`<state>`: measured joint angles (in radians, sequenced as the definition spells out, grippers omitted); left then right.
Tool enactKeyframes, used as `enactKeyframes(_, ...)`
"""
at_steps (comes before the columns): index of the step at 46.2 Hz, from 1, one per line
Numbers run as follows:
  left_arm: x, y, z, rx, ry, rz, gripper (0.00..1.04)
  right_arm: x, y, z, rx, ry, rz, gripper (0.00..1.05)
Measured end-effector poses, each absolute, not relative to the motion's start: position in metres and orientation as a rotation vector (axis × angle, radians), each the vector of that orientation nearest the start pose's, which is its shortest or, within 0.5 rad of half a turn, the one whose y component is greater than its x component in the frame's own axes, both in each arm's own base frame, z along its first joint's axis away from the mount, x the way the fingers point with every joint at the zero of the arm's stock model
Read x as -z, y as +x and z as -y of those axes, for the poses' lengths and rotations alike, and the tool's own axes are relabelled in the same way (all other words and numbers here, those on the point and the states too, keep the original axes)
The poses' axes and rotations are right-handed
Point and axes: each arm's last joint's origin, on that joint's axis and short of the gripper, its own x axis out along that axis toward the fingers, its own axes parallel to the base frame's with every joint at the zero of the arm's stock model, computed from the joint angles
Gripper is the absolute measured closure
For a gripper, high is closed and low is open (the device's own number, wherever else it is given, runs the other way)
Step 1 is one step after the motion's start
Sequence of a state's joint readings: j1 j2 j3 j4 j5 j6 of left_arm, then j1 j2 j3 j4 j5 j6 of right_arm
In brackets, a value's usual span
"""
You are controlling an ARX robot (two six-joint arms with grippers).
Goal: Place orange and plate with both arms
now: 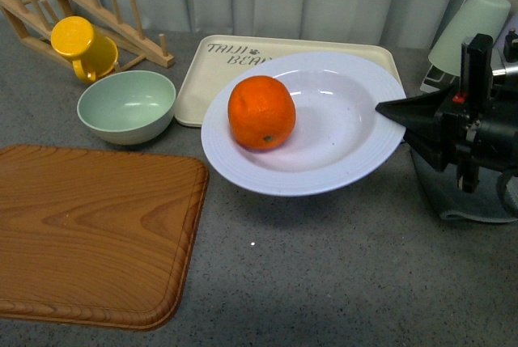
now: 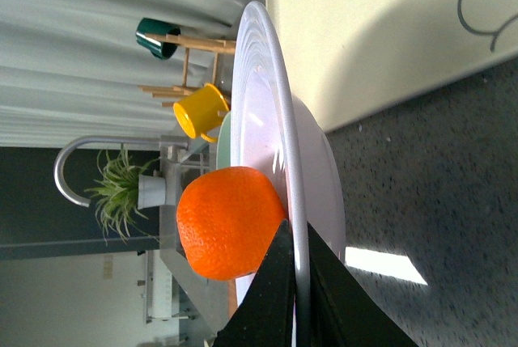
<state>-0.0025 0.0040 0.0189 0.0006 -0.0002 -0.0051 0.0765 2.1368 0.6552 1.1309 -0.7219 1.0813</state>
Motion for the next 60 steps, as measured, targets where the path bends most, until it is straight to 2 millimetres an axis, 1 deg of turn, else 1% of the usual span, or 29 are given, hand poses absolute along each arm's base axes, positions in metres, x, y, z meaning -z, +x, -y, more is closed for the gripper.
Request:
enactKeyframes(11, -0.170, 0.097, 0.000, 0.002, -0.005, 0.015, 0.06, -0.042, 0.370, -0.048, -0.479, 1.182, -0.707, 1.03)
enactKeyframes(18, -0.170, 0.097, 0.000, 0.002, -0.005, 0.015, 0.06, -0.032, 0.405, -0.051, -0.466, 1.210, -0.686, 1.03)
enactKeyframes(20, -0.170, 0.097, 0.000, 0.002, -0.005, 0.015, 0.06, -0.030, 0.412, -0.052, -0.460, 1.211, -0.688, 1.03)
enactKeyframes(22, -0.170, 0.097, 0.000, 0.002, -0.005, 0.015, 0.06, -0.026, 0.424, -0.054, -0.453, 1.214, -0.690, 1.03)
enactKeyframes(29, -0.170, 0.097, 0.000, 0.002, -0.005, 0.015, 0.06, -0.016, 0.455, -0.063, -0.410, 1.216, -0.712, 1.03)
enactKeyframes(35, -0.170, 0.097, 0.000, 0.002, -0.005, 0.015, 0.06, -0.012, 0.481, -0.071, -0.387, 1.214, -0.720, 1.03)
enactKeyframes(43, -0.170, 0.097, 0.000, 0.002, -0.005, 0.015, 0.06, -0.013, 0.508, -0.081, -0.360, 1.206, -0.738, 1.03)
enactKeyframes(50, -0.170, 0.097, 0.000, 0.002, -0.005, 0.015, 0.06, -0.016, 0.520, -0.086, -0.339, 1.193, -0.754, 1.03)
enactKeyframes(51, -0.170, 0.097, 0.000, 0.002, -0.005, 0.015, 0.06, -0.016, 0.520, -0.086, -0.336, 1.187, -0.759, 1.01)
enactKeyframes(55, -0.170, 0.097, 0.000, 0.002, -0.005, 0.015, 0.06, -0.010, 0.516, -0.085, -0.323, 1.178, -0.781, 0.84)
enactKeyframes(59, -0.170, 0.097, 0.000, 0.002, -0.005, 0.015, 0.06, 0.001, 0.507, -0.083, -0.309, 1.166, -0.808, 0.66)
enactKeyframes(60, -0.170, 0.097, 0.000, 0.002, -0.005, 0.015, 0.06, -0.001, 0.506, -0.082, -0.310, 1.165, -0.804, 0.63)
